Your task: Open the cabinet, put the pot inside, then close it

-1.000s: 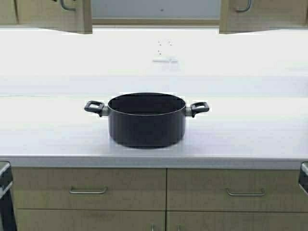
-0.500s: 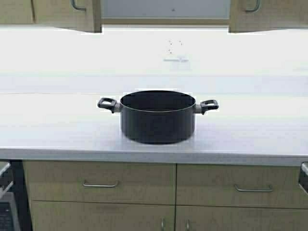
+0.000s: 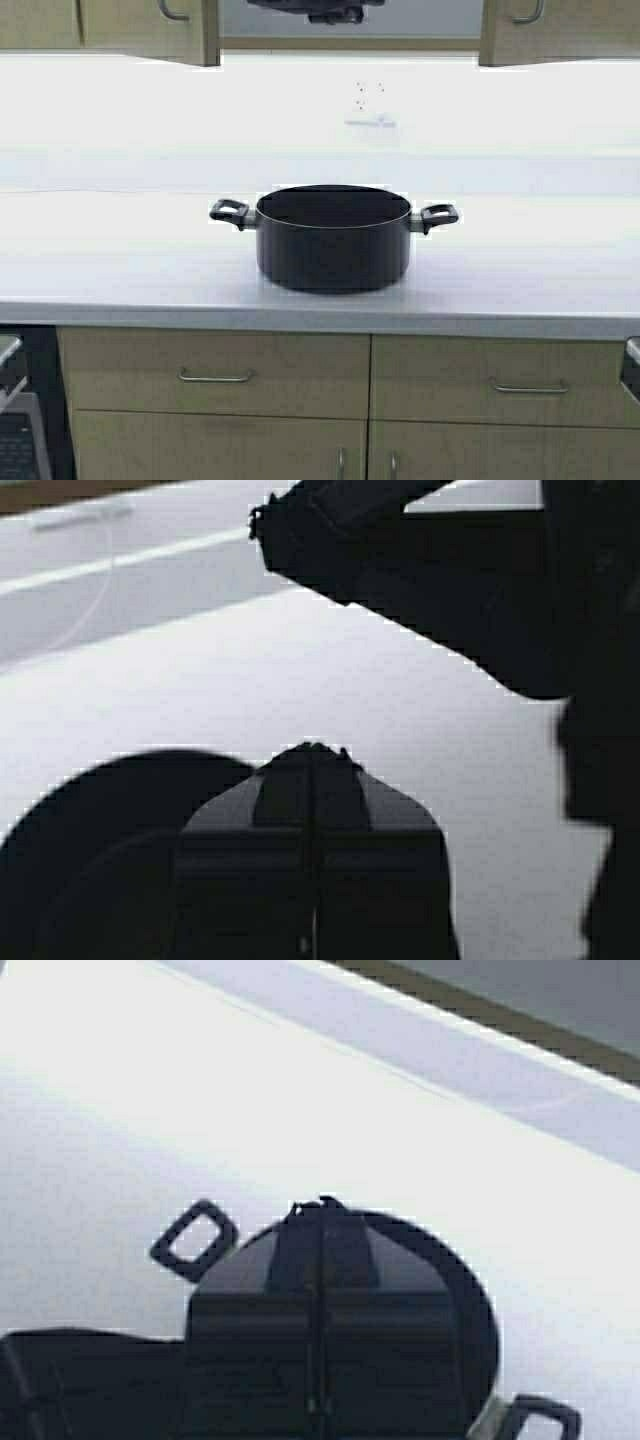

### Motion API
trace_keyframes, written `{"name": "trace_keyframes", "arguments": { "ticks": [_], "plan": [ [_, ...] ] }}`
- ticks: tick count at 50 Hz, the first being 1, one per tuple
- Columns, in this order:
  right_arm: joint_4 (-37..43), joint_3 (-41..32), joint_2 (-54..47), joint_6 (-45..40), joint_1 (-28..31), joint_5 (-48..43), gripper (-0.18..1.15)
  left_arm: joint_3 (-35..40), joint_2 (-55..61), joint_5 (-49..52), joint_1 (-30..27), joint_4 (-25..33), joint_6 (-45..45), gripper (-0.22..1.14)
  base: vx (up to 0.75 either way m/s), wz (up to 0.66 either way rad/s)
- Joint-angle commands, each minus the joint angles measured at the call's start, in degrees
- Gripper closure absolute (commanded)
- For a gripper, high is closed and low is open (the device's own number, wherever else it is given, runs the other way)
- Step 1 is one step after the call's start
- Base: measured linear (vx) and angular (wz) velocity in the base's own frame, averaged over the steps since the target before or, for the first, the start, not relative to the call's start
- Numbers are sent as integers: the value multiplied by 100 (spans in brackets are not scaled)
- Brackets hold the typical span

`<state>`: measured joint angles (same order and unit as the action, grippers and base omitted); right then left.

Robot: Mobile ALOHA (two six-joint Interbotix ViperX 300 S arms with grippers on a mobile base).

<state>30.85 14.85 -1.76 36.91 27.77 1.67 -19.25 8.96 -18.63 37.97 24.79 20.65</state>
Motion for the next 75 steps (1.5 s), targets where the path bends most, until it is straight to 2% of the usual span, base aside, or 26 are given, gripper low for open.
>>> {"name": "trace_keyframes", "arguments": {
  "ticks": [1,9,19,29,33,35,38,45,47,51,53,57,61,66,72,75],
  "plan": [
    [9,-316,-176,-9,-105,-9,92,352,132,-62,-431,18,-114,89,0,0],
    [9,-97,-79,-9,-475,18,92,141,18,35,-905,18,-123,89,0,0],
    [9,668,589,0,-1143,53,92,-729,-659,18,-1362,-26,-105,89,-1,1],
    [18,1389,1371,-9,-1450,-26,91,-1529,-1477,-62,-1494,-44,-123,88,-1,3],
    [18,1573,1608,-9,-1354,62,84,-1758,-1775,-70,-1380,-44,-141,85,-1,1],
    [26,1635,1705,-9,-1283,141,74,-1837,-1854,-70,-1274,-44,-132,80,-2,1],
    [79,1775,1837,-26,-1204,237,52,-1942,-1978,-70,-1116,-62,-123,69,-2,2],
    [870,2145,2065,-62,-914,255,-6,-2224,-2206,-114,-677,-105,-176,23,-1,1],
    [1187,2285,2136,-79,-782,193,-10,-2347,-2276,-176,-580,-79,-272,10,-1,1],
    [1740,2689,2259,-114,-369,-334,-6,-2637,-2399,-563,-360,9,-721,-11,0,0],
    [1960,2918,2312,-132,-35,-853,-5,-2865,-2443,-896,-255,0,-1063,-14,0,0],
    [2206,3393,2312,-290,721,-2083,-6,-3437,-2426,-1890,-35,-141,-1969,-11,0,0],
    [2294,3850,2215,-896,1327,-3296,-6,-3955,-2259,-2804,18,-352,-2874,-11,0,0],
    [2109,4430,1846,-2487,1564,-4438,-6,-4438,-1784,-3929,-18,-527,-3946,-11,0,0],
    [1116,4957,1143,-4667,1494,-5212,-6,-4676,-870,-4931,-114,-624,-4887,-11,0,0],
    [510,5036,738,-5317,1371,-5423,-6,-4641,-343,-5247,-185,-712,-5265,-11,0,0]
  ]
}}
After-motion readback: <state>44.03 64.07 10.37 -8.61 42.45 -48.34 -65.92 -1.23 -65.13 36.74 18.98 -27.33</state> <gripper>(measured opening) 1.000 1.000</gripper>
